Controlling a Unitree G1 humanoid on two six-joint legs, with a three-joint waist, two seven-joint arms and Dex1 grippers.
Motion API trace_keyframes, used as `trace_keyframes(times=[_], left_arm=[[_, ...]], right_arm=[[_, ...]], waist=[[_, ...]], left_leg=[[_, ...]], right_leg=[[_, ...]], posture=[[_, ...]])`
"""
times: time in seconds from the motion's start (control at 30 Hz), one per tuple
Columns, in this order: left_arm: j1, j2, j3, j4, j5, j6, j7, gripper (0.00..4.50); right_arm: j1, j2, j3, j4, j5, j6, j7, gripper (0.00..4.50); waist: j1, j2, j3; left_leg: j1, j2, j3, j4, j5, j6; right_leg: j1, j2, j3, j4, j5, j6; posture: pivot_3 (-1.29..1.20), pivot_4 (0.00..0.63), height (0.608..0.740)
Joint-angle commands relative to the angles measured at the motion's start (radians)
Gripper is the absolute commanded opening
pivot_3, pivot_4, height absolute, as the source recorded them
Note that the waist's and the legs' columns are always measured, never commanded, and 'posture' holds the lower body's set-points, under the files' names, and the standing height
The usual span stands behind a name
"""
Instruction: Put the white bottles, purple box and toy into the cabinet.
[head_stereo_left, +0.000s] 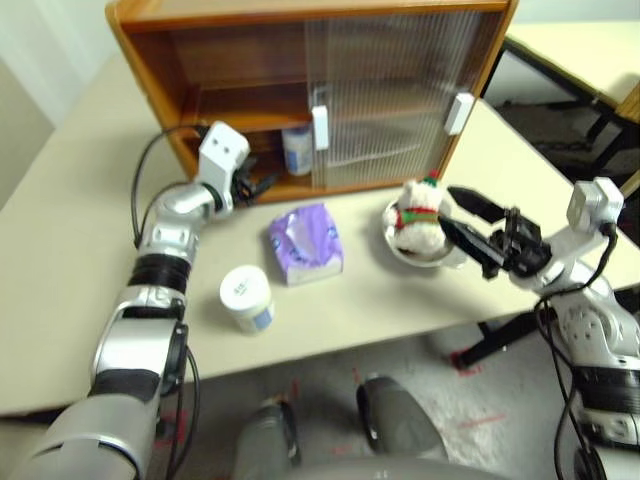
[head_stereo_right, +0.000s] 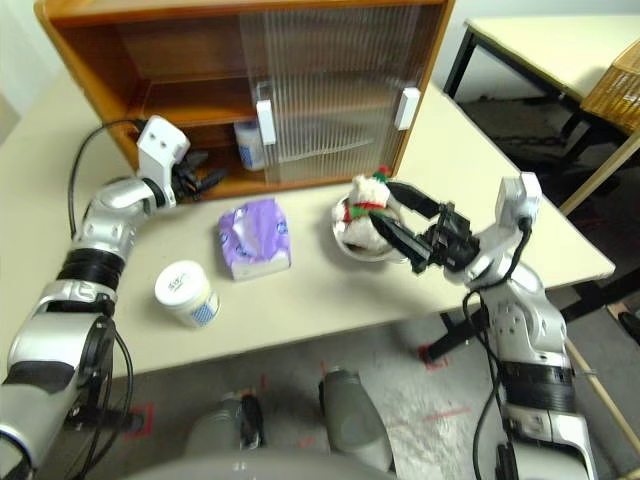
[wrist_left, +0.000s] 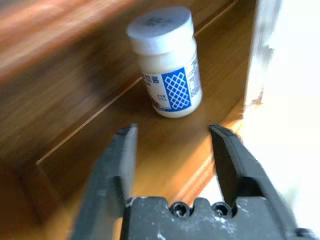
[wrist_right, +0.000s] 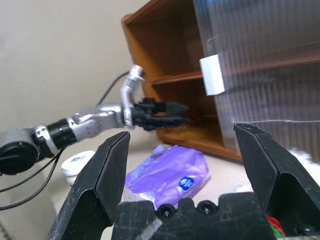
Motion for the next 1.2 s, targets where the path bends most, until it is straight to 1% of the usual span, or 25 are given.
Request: trace_keyframes(times=[0.03, 0.13, 0.27, 0.33, 0.37, 0.4, 0.47, 0.57, 0.67, 0.8, 0.93, 1.07, 1.2], left_arm=[[0.095, 0.048, 0.073, -0.196, -0.120, 0.089, -0.066, 4.44], [0.205, 0.096, 0.138, -0.350, -0.251, 0.150, -0.166, 4.48], [0.359, 0.205, 0.175, -0.486, -0.382, 0.206, -0.358, 4.48], [0.410, 0.243, 0.183, -0.523, -0.426, 0.246, -0.405, 4.48], [0.425, 0.253, 0.185, -0.533, -0.440, 0.258, -0.418, 4.48], [0.459, 0.269, 0.187, -0.550, -0.456, 0.261, -0.448, 4.48], [0.525, 0.297, 0.190, -0.576, -0.473, 0.256, -0.506, 4.48], [0.589, 0.318, 0.191, -0.599, -0.477, 0.235, -0.551, 4.48], [0.631, 0.328, 0.197, -0.618, -0.479, 0.214, -0.584, 4.48], [0.707, 0.356, 0.152, -0.635, -0.432, 0.164, -0.643, 4.48], [0.712, 0.318, 0.089, -0.631, -0.392, 0.110, -0.627, 4.48], [0.694, 0.283, 0.019, -0.613, -0.345, 0.064, -0.612, 4.48], [0.621, 0.228, -0.034, -0.494, -0.257, -0.066, -0.571, 4.48]], right_arm=[[-0.027, -0.028, 0.001, 0.037, -0.021, -0.004, 0.028, 4.50], [-0.036, -0.035, 0.017, 0.044, -0.023, -0.014, 0.070, 4.50], [-0.039, -0.035, 0.045, 0.028, -0.024, -0.005, 0.120, 4.50], [-0.041, -0.043, 0.061, 0.028, -0.036, -0.008, 0.145, 4.50], [-0.042, -0.046, 0.066, 0.029, -0.040, -0.010, 0.151, 4.50], [-0.048, -0.046, 0.066, 0.035, -0.039, -0.009, 0.155, 4.50], [-0.059, -0.047, 0.062, 0.047, -0.037, -0.006, 0.159, 4.50], [-0.069, -0.054, 0.063, 0.061, -0.042, -0.001, 0.169, 4.50], [-0.078, -0.063, 0.072, 0.078, -0.058, -0.003, 0.174, 4.50], [-0.102, -0.059, 0.085, 0.108, -0.088, -0.008, 0.165, 4.50], [-0.113, -0.047, 0.081, 0.112, -0.084, -0.001, 0.157, 4.50], [-0.112, -0.048, 0.077, 0.102, -0.081, 0.009, 0.148, 4.50], [-0.105, -0.050, 0.068, 0.082, -0.067, 0.016, 0.143, 4.50]], waist=[[0.022, 0.000, 0.000], [0.048, 0.000, 0.000], [0.082, 0.000, 0.000], [0.097, 0.000, 0.000], [0.107, 0.000, 0.000], [0.117, 0.001, 0.000], [0.131, 0.001, 0.000], [0.142, 0.002, 0.000], [0.159, 0.003, 0.001], [0.166, 0.005, 0.002], [0.181, 0.008, 0.004], [0.189, 0.008, 0.004], [0.190, 0.009, 0.004]], left_leg=[[0.000, 0.000, 0.000, 0.000, 0.000, 0.000], [0.000, 0.000, 0.001, 0.001, 0.000, 0.000], [0.001, 0.001, 0.002, 0.000, 0.000, 0.000], [0.001, 0.002, 0.002, 0.000, 0.000, 0.000], [0.001, 0.002, 0.002, 0.000, 0.000, 0.000], [0.001, 0.002, 0.002, 0.000, 0.000, 0.000], [0.001, 0.002, 0.004, 0.000, 0.000, 0.000], [0.004, 0.001, 0.005, -0.002, 0.000, -0.001], [0.003, 0.001, 0.006, -0.003, -0.001, -0.001], [0.002, 0.001, 0.005, -0.004, -0.001, -0.001], [0.001, 0.001, 0.005, -0.004, -0.001, -0.001], [0.000, 0.001, 0.005, -0.004, -0.001, -0.001], [0.000, 0.000, 0.006, -0.004, -0.001, -0.001]], right_leg=[[0.000, 0.000, 0.000, 0.000, 0.000, 0.000], [0.000, -0.001, 0.000, 0.000, 0.000, 0.000], [0.000, -0.001, 0.000, 0.000, -0.001, -0.004], [-0.001, -0.001, -0.001, 0.000, -0.003, -0.007], [-0.001, -0.001, -0.001, 0.000, -0.005, -0.011], [-0.001, -0.002, -0.001, 0.000, -0.010, -0.020], [-0.002, -0.004, -0.003, 0.000, -0.009, -0.020], [-0.003, -0.008, -0.005, -0.002, -0.009, -0.021], [-0.004, -0.014, -0.007, -0.003, -0.009, -0.021], [-0.004, -0.017, -0.009, -0.005, -0.009, -0.021], [-0.005, -0.017, -0.009, -0.005, -0.009, -0.021], [-0.006, -0.016, -0.009, -0.005, -0.009, -0.021], [-0.005, -0.015, -0.010, -0.006, -0.010, -0.022]], posture=[[-0.07, 0.041, 0.740], [-0.06, 0.043, 0.740], [-0.03, 0.047, 0.740], [-0.03, 0.047, 0.740], [-0.03, 0.047, 0.740], [-0.02, 0.045, 0.740], [-0.02, 0.044, 0.740], [0.00, 0.046, 0.740], [0.01, 0.048, 0.740], [0.03, 0.050, 0.740], [0.03, 0.049, 0.740], [0.02, 0.051, 0.740], [0.01, 0.049, 0.740]])
